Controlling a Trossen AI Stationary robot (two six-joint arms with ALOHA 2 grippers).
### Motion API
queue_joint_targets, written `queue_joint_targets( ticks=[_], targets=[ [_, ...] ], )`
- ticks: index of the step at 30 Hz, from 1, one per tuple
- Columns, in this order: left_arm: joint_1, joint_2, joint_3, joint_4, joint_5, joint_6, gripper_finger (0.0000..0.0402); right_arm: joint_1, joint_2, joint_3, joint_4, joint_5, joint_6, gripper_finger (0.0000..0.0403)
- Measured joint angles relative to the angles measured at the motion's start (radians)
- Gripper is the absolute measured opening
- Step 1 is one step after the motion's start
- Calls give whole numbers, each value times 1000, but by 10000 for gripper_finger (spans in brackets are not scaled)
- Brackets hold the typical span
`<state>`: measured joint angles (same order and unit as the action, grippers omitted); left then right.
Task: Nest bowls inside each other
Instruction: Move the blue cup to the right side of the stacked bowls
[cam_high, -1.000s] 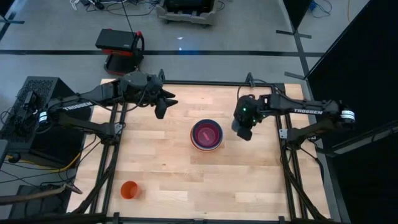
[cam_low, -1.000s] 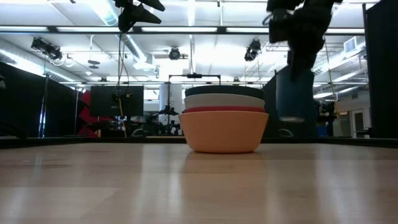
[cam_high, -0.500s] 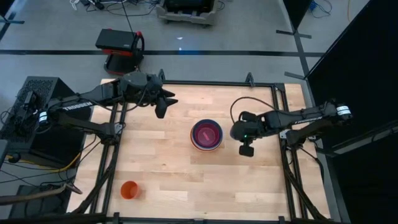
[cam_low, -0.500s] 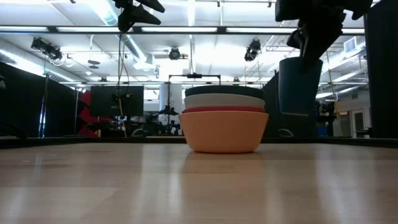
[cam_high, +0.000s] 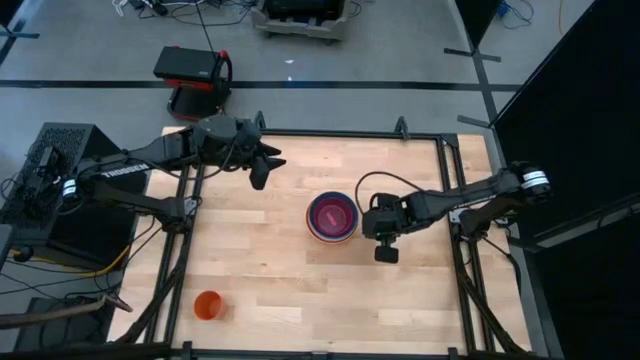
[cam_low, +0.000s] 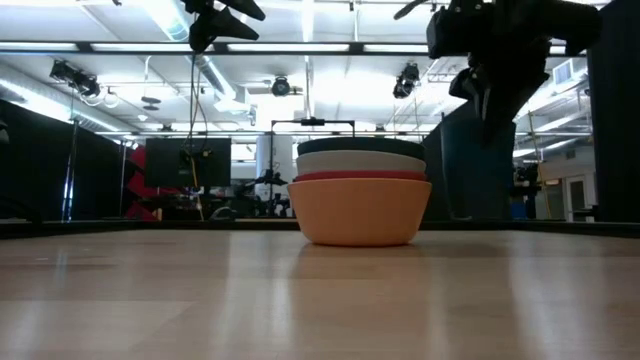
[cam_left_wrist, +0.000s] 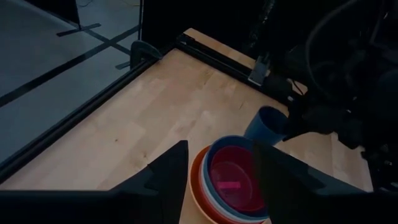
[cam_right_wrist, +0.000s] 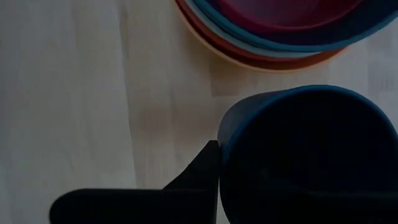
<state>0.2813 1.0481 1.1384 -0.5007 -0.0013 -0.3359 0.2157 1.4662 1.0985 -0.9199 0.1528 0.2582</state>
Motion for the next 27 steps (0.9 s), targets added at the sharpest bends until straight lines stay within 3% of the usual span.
queue_joint_targets(
  ticks=[27],
  targets=[
    [0,0,0,0,4,-6,163,-17,35,-78,100,-26,52,0]
  ],
)
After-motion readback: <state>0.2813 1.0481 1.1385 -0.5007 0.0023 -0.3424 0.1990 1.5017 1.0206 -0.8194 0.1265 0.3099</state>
